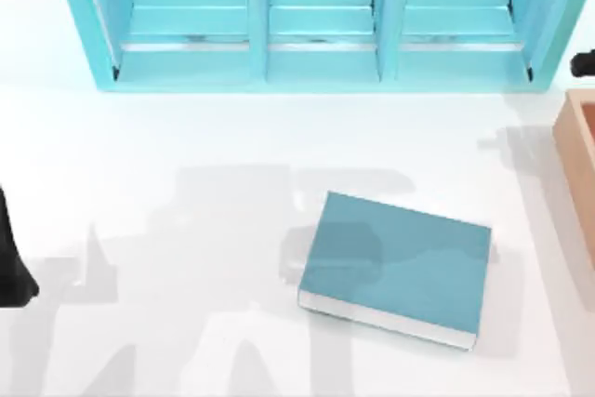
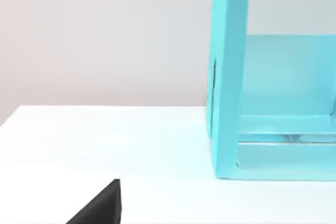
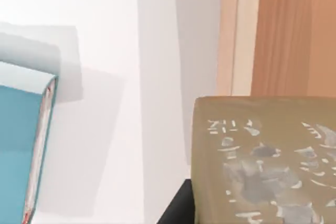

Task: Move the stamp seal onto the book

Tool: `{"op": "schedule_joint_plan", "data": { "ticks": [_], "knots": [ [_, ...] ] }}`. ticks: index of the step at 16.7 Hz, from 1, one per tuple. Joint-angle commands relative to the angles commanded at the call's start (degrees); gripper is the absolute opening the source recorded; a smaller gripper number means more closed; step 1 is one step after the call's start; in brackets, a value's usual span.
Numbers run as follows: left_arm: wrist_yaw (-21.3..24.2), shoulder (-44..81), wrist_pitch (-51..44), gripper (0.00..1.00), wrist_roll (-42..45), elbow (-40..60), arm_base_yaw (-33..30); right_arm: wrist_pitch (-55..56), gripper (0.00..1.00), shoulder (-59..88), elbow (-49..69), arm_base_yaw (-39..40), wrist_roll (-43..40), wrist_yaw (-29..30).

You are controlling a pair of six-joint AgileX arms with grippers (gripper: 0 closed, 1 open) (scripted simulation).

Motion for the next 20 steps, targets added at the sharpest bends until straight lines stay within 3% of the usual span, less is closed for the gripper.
{"op": "schedule_joint_plan", "data": {
  "ticks": [10, 20],
  "knots": [
    [0.0, 0.0, 0.0, 1.00, 0.0, 0.0, 0.0, -2.4, 0.00, 1.0, 2.3, 4.7, 5.1, -0.5],
    [0.0, 0.0, 0.0, 1.00, 0.0, 0.0, 0.0, 11.6, 0.00, 7.9, -4.7, 30.7, 31.3, -0.4]
  ]
}}
